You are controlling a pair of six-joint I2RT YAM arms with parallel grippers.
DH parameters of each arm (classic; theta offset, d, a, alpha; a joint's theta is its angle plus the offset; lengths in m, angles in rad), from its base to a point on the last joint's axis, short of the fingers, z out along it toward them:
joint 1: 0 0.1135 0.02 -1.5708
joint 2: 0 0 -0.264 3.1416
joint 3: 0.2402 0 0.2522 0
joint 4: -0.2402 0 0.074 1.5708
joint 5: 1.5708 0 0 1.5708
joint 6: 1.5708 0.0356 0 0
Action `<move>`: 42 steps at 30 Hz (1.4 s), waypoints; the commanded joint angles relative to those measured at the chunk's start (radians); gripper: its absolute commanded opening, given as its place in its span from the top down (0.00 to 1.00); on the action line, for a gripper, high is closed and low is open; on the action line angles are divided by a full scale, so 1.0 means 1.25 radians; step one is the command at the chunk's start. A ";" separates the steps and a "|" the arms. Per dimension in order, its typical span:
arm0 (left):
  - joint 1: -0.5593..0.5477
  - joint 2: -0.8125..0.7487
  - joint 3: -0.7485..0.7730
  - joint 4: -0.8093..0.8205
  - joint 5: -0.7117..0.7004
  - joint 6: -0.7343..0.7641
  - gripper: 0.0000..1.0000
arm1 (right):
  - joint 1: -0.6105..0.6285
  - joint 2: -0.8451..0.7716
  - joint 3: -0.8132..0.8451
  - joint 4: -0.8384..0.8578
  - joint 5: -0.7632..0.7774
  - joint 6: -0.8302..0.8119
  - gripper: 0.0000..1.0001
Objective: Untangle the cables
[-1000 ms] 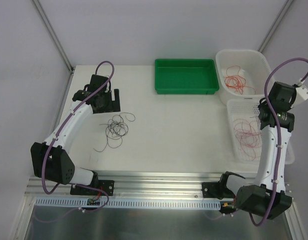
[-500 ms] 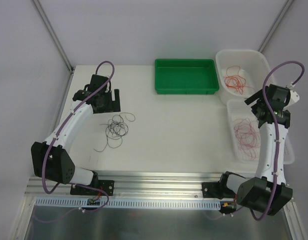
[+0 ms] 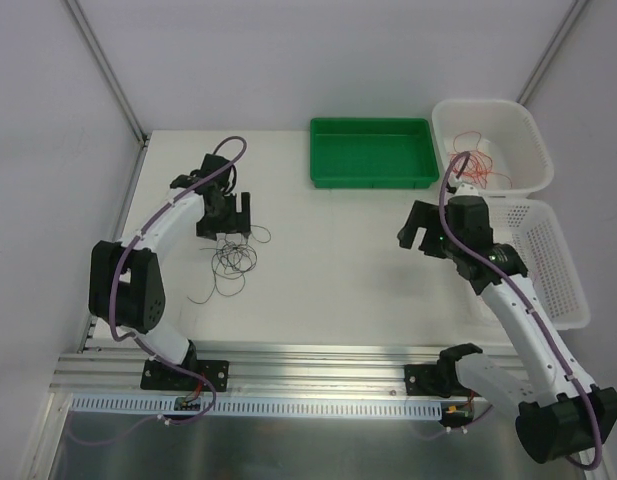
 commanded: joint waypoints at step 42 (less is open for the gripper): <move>-0.145 -0.166 -0.011 0.077 0.394 0.105 1.00 | 0.476 0.409 -0.014 0.677 -0.226 0.133 0.13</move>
